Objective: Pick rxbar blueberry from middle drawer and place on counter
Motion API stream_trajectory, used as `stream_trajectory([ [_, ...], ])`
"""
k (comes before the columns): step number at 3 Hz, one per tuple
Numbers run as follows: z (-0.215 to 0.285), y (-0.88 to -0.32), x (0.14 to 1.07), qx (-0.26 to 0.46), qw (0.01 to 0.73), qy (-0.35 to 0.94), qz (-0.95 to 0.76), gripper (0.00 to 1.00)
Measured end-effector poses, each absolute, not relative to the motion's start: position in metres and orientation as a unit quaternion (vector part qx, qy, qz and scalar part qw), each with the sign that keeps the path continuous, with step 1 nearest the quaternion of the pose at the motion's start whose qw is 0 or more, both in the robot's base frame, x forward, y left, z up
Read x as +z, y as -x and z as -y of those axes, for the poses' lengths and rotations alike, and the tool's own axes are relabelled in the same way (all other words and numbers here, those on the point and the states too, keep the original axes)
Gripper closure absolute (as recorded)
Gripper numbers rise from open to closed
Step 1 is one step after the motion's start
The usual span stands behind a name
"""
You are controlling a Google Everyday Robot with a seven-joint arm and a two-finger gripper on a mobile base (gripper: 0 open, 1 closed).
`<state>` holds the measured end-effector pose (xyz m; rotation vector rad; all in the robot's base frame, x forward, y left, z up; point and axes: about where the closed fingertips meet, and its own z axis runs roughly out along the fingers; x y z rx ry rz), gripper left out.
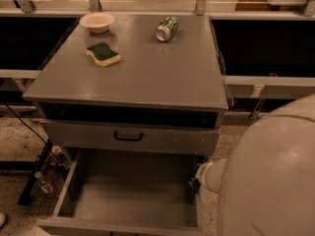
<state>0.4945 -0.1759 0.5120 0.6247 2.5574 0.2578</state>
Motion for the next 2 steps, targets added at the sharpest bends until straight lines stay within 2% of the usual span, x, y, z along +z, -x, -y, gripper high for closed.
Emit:
stream_trajectory([
  [2, 0.188, -0.485, 0.524, 0.101, 0.251, -0.233, -0.934, 1.0],
])
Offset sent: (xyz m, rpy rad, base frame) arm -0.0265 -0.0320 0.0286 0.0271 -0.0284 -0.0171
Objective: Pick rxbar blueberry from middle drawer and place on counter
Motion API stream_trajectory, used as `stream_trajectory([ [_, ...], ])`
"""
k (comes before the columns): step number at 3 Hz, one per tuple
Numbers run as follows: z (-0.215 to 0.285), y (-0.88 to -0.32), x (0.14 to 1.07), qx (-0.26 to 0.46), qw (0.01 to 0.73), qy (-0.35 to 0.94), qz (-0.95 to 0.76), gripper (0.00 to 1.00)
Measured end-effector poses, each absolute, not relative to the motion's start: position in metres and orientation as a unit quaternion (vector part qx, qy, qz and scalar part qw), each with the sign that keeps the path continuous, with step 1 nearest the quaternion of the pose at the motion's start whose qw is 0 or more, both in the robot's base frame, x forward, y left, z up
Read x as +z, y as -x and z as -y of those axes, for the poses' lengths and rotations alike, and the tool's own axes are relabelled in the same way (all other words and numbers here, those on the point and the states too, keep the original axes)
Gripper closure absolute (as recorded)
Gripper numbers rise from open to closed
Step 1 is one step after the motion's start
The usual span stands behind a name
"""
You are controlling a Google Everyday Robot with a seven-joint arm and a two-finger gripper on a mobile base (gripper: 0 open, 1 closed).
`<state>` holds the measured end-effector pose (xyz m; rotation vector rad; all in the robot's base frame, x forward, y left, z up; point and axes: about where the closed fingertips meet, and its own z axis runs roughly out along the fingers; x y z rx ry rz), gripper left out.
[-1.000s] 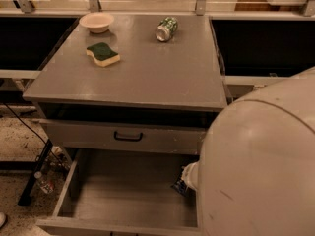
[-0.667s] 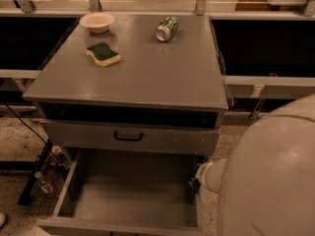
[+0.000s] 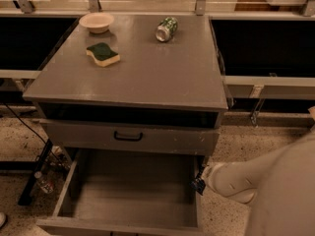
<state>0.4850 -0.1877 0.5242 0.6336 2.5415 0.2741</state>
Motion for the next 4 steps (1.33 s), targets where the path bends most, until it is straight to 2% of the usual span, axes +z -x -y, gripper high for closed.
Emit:
stream_trajectory([
  [2, 0.241, -0.446, 0.572, 0.104, 0.311, -0.266, -0.906, 1.0],
  [4, 0.24, -0.459, 0.577, 0.103, 0.325, -0.268, -0.901, 1.0],
])
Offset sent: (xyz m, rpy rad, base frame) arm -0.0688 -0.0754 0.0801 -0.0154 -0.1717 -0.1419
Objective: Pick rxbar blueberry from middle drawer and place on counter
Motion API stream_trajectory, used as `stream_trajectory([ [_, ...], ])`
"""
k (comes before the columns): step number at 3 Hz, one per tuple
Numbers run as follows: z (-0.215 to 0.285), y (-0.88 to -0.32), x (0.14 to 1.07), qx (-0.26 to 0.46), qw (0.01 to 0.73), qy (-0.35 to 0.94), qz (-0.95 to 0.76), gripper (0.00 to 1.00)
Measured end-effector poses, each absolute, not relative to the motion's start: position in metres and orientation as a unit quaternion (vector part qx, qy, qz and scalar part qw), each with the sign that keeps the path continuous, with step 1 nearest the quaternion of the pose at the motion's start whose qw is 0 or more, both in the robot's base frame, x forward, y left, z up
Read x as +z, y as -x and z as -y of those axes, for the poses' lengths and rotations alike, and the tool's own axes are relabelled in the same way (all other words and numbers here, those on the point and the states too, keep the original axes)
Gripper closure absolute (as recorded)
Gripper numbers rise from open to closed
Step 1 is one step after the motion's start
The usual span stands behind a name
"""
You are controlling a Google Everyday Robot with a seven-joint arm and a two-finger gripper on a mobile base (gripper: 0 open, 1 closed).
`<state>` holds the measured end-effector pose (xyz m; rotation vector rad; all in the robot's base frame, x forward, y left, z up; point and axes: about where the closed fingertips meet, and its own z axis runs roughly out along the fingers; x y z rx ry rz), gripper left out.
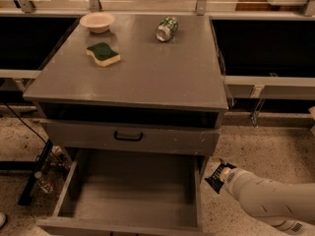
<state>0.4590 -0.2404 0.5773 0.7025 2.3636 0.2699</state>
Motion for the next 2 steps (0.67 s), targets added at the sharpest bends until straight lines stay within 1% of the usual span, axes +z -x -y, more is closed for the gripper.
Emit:
stream_trajectory([
  [2, 0.266, -0.492, 0.643, 0.11, 0.411, -0.277, -0.861, 1.0],
])
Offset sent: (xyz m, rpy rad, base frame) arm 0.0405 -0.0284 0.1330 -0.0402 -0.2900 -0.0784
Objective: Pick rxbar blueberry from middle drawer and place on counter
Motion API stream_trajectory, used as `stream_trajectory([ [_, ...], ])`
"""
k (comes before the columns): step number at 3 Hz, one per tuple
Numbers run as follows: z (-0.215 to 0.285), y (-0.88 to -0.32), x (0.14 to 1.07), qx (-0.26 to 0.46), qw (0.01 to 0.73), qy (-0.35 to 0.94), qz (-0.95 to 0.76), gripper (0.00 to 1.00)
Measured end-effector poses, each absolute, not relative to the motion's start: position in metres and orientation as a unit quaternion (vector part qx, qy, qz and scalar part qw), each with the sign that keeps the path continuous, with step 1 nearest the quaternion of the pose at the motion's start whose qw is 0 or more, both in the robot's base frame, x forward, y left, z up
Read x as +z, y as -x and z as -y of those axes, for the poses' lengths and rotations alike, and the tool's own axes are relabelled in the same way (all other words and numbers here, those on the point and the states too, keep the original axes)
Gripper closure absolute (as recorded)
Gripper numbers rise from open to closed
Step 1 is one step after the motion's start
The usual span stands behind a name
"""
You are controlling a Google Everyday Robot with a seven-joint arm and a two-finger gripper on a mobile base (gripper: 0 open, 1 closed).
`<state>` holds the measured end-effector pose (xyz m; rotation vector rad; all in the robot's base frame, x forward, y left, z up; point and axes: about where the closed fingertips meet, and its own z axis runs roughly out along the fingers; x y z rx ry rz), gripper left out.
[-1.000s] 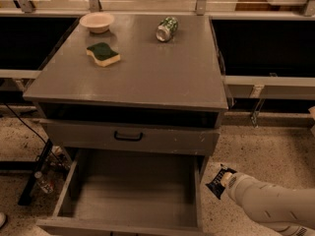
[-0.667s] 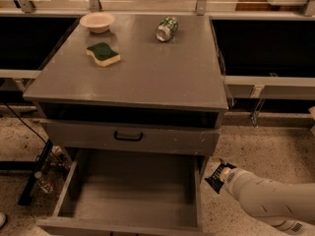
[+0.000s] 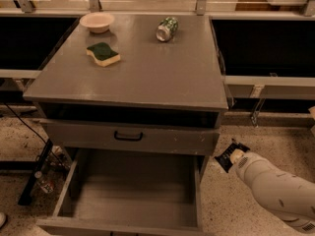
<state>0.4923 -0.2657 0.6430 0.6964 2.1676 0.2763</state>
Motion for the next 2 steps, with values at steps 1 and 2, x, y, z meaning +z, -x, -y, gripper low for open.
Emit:
stream_trajectory([
  [1, 0.271, -0.496, 0.659, 0.109, 0.428, -0.276, -0.854, 1.0],
  [2, 0.278, -0.498, 0.681, 0.108, 0.451, -0.277, -0.842, 1.0],
])
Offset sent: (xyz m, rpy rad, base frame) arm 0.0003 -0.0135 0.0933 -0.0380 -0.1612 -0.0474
